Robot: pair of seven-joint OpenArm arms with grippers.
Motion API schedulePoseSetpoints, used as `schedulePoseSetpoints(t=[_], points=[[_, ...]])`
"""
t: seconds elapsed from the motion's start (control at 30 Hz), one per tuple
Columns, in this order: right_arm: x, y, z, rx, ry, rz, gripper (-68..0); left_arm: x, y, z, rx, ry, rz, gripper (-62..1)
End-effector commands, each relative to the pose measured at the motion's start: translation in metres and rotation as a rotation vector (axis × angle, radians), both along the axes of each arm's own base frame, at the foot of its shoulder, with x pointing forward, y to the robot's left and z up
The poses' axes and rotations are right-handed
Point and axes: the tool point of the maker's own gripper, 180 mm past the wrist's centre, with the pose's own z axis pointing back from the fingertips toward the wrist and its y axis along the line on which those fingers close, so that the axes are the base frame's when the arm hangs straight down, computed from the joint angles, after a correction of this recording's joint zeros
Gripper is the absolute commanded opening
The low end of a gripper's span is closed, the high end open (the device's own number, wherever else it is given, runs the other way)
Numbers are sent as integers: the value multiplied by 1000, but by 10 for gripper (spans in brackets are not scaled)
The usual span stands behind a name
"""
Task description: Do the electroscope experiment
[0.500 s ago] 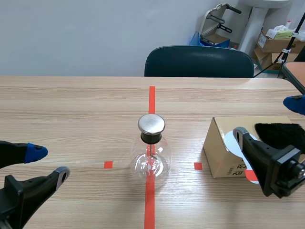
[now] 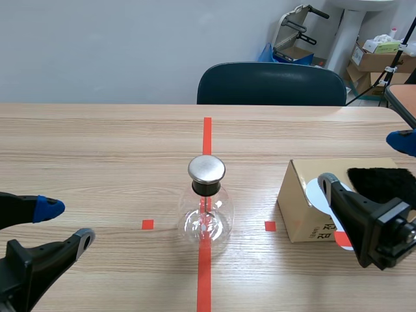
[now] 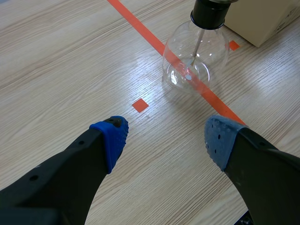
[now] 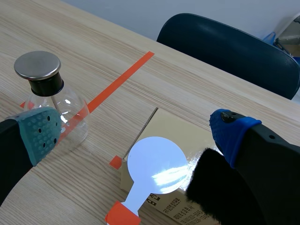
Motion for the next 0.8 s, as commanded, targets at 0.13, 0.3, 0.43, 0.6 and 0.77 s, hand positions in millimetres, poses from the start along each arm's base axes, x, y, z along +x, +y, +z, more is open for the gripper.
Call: schedulePoseSetpoints(t=[0.13, 0.3, 0.43, 0.6, 0.77], points=[[0, 7, 10, -65, -72, 47, 4, 1, -2, 5, -15, -16, -3, -232], [-16, 23, 1, -264, -125, 170, 4, -1, -4, 5, -8, -12, -29, -232], [-45, 40, -13, -422, -141, 313, 4, -11, -14, 5, -42, 30, -110, -232], [-69, 39, -40, -720, -180, 353, 4, -31, -33, 3, -88, 96, -233, -232], [-84, 37, -58, -934, -231, 343, 4, -54, -52, 7, -144, 109, -370, -232]])
